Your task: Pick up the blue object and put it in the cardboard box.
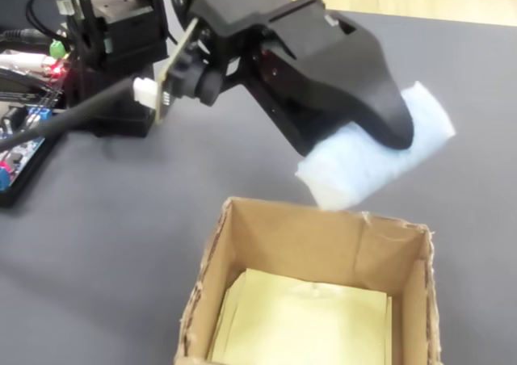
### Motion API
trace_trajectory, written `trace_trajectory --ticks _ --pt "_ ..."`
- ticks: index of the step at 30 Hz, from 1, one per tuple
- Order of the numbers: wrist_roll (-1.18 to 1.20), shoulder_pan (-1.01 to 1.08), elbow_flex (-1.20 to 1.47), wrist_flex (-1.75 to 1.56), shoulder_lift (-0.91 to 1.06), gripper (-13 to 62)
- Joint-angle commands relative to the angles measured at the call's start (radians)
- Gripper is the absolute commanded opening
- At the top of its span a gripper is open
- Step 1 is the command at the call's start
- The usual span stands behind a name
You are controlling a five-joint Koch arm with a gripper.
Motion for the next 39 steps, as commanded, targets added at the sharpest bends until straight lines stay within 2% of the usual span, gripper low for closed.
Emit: trace_trajectory --ticks 1,5,8,10,18,27,30,39 --pt "-0.009 0.031 -0.107 0.006 -0.006 17.1" --pt "-0.009 0.048 -0.091 0.035 -0.015 18.5" --pt "-0.006 0.049 -0.083 0.097 -0.015 29.3" --pt "-0.008 0.052 -0.080 0.101 -0.014 31.6" --pt "0.014 0.031 -0.074 0.098 0.032 31.7" --pt "0.167 -0.305 0.166 -0.092 0.259 31.7" --pt "0.219 -0.411 0.307 -0.156 0.345 33.9" --pt "0.222 -0.618 0.607 -0.172 0.538 34.2"
